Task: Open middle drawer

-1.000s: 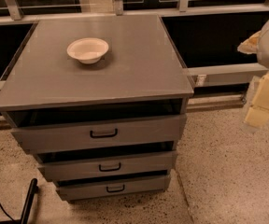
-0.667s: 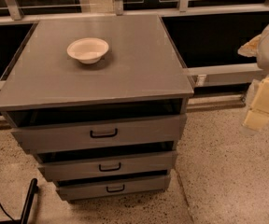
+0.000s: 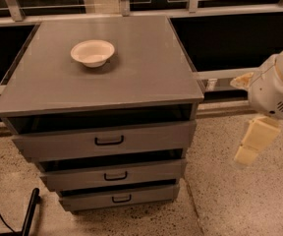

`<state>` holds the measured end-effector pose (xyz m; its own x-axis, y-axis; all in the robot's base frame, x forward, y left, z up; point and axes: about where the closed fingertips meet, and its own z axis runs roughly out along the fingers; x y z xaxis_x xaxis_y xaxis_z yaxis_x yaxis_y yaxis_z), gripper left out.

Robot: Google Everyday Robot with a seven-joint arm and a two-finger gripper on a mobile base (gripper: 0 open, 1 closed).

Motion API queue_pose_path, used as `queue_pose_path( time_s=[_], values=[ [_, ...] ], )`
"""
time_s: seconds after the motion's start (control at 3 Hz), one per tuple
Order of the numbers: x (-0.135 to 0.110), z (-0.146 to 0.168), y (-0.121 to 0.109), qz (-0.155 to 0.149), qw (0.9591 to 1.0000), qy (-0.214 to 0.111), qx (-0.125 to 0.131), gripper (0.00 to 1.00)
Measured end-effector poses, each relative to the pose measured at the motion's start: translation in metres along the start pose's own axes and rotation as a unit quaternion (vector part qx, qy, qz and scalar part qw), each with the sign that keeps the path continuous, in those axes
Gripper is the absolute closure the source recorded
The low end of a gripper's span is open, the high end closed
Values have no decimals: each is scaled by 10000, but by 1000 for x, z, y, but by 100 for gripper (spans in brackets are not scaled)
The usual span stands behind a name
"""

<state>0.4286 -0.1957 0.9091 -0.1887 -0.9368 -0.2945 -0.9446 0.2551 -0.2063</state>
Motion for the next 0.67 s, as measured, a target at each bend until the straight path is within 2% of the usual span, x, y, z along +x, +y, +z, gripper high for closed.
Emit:
queue_pose_path(
  time_s=[0.33, 0.67],
  values=[
    [-2, 29, 10, -18, 9997, -229, -118, 0],
    [-6, 90, 25, 1, 9990, -294, -322, 0]
  ],
)
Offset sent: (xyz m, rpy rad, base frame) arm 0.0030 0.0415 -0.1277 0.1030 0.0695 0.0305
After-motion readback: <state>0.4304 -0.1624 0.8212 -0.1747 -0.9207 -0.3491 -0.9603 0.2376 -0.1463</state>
